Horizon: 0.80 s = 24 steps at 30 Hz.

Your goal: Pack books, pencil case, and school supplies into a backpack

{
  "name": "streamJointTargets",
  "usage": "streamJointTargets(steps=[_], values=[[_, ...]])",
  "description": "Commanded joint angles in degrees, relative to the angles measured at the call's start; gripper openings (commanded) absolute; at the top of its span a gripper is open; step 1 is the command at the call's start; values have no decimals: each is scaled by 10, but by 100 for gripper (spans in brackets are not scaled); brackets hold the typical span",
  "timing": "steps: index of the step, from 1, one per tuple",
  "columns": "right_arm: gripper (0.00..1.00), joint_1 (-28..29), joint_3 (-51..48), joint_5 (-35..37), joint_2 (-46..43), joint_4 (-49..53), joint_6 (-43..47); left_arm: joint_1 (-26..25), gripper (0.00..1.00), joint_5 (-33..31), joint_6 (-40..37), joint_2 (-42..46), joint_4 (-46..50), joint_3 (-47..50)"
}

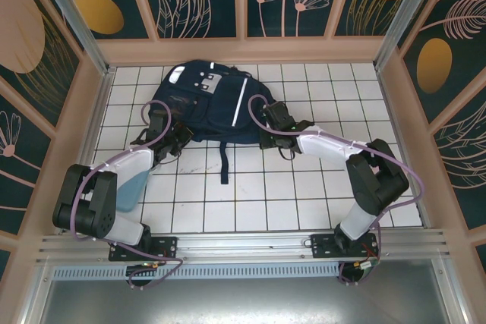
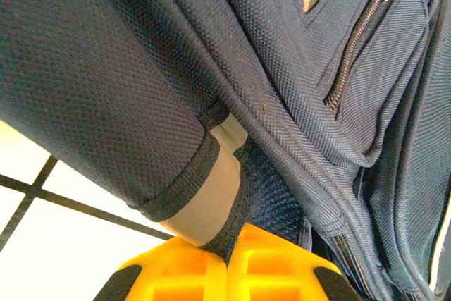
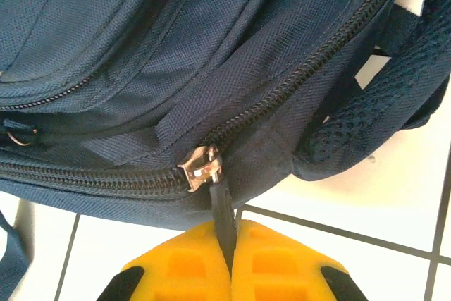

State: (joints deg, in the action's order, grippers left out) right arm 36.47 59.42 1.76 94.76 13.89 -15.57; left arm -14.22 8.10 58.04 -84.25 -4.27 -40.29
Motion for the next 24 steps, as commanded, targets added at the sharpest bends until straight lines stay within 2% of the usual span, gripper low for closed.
streamJointTargets(steps=[1, 3, 9, 13, 15, 16, 17, 18, 19, 21, 24], values=[[0, 20, -8, -63, -46, 11, 40, 24, 0, -51, -38, 4, -11, -21], [0, 66, -16, -100, -49, 10, 58, 25, 0, -38, -54, -1, -14, -32], [0, 137, -33, -208, -52, -2, 45, 24, 0, 27, -82, -21, -47, -41], [0, 156, -28, -184, -42, -27, 5, 20, 0, 71, -97, -44, -66, -50], [0, 153, -22, -147, -32, -36, -21, 17, 0, 65, -104, -48, -47, -64], [0, 152, -16, -139, -26, -37, -31, 17, 9, 53, -101, -45, -30, -68], [0, 152, -11, -131, -21, -40, -44, 17, 28, 29, -96, -36, -9, -71], [0, 152, -5, -130, -13, -47, -55, 17, 43, 1, -86, -23, 19, -72], [0, 153, 1, -136, -6, -52, -63, 17, 51, -25, -79, -13, 46, -72], [0, 157, 15, -142, 11, -58, -73, 17, 61, -56, -64, 11, 92, -60], [0, 158, 32, -149, 36, -64, -82, 16, 64, -23, -26, 56, 88, -7]])
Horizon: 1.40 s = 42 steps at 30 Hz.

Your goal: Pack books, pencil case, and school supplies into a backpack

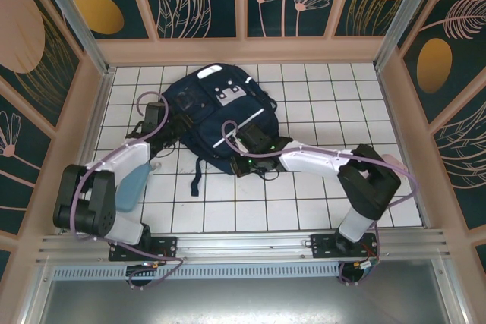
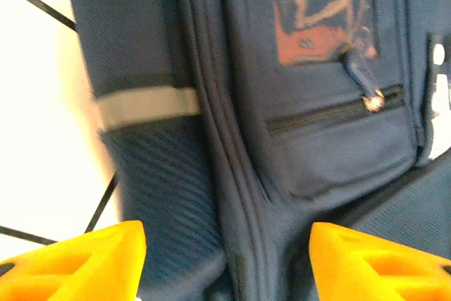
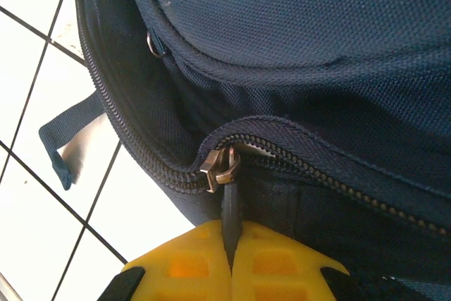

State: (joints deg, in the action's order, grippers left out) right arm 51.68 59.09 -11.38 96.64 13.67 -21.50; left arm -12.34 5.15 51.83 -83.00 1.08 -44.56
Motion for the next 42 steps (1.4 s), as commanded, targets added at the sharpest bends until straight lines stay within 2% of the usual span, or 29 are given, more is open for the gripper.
streamJointTargets(steps=[1, 6, 11, 15, 21, 28, 32, 38, 42], values=[[0, 5, 41, -19, 23, -63, -25, -3, 65, 28, 50, 56, 23, 54], [0, 6, 72, -42, 51, -51, -17, -32, 64, 122, 112, 87, -43, 110], [0, 6, 78, -44, 49, -34, -8, -58, 60, 138, 146, 63, -82, 123], [0, 6, 78, -35, 47, -25, -11, -65, 49, 144, 167, 38, -113, 134], [0, 7, 78, -18, 43, -9, -20, -65, 34, 124, 172, 28, -108, 142], [0, 11, 61, 13, 27, 54, -34, -65, 11, 84, 166, 25, -111, 166], [0, 8, 46, 41, 9, 92, -36, -65, 3, 60, 159, 22, -108, 169], [7, -8, 25, 26, -21, 80, -59, -65, 0, 59, 149, 16, -114, 167], [6, -2, 43, 5, -7, 70, -68, -65, 0, 54, 142, 20, -122, 168]])
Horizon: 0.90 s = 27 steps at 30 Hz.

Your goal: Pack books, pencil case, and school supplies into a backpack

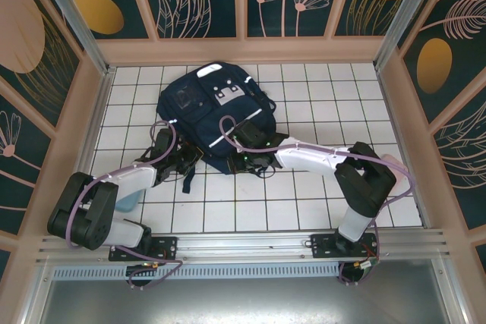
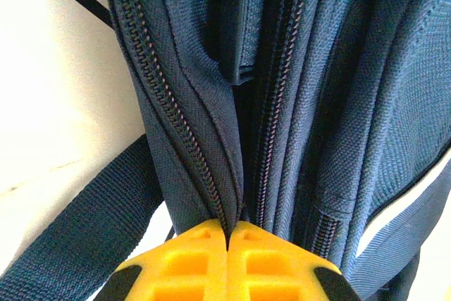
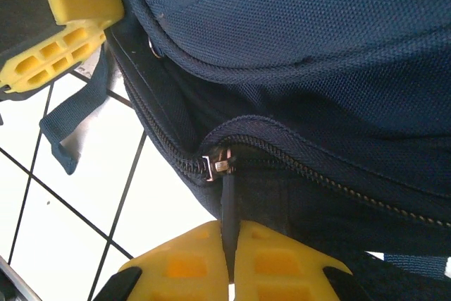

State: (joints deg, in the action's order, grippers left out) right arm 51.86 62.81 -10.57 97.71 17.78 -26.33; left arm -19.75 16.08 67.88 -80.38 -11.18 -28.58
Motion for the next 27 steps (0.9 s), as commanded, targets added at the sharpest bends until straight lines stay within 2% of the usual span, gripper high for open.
streamJointTargets(steps=[1, 6, 8, 11, 14, 21, 27], values=[[6, 0, 10, 0, -14, 32, -23, 9, 0, -55, -20, -9, 1, 6], [8, 9, 7, 12, -22, 30, -38, 9, 0, -49, -25, -13, -6, -1], [15, 8, 1, 19, -32, 30, -44, 9, 0, -49, -28, -13, -3, -4], [30, 6, -9, 32, -52, 27, -52, 9, 0, -45, -31, -10, -2, -4], [37, -3, -17, 27, -65, 18, -63, 9, 1, -41, -34, -7, -1, -4], [44, -1, -3, 17, -48, 26, -61, 9, 1, -34, -40, -1, 0, -7], [44, 21, 21, 31, -18, 28, -85, 9, 2, -26, -42, -1, 0, -11]])
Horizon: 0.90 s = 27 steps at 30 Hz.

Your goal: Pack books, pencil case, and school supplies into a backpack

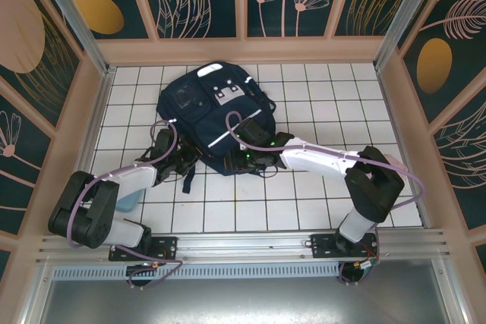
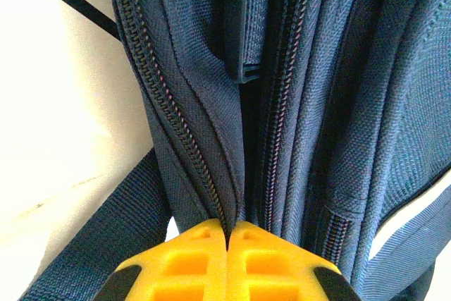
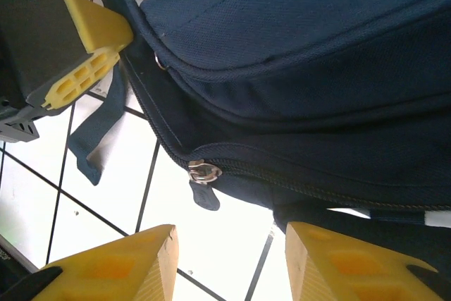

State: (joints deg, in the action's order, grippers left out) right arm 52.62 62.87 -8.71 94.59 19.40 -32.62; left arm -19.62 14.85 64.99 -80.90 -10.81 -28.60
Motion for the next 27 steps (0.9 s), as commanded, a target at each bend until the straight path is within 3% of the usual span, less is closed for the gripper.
streamJointTargets(steps=[1, 8, 17, 24, 27], values=[[43, 17, 24, 21, 16, 12, -32, 8, 2, -13, -14, 5, -3, -12], [42, 55, 79, 122, 64, 62, -114, 8, 2, -5, -16, 3, -6, -13], [41, 68, 118, 133, 123, 80, -150, 8, 3, -3, -19, 2, -8, -12], [32, 71, 153, 172, 157, 112, -162, 8, 3, -4, -17, 2, -8, -11], [22, 76, 161, 196, 160, 140, -167, 8, 3, -11, -16, 5, -5, -9]])
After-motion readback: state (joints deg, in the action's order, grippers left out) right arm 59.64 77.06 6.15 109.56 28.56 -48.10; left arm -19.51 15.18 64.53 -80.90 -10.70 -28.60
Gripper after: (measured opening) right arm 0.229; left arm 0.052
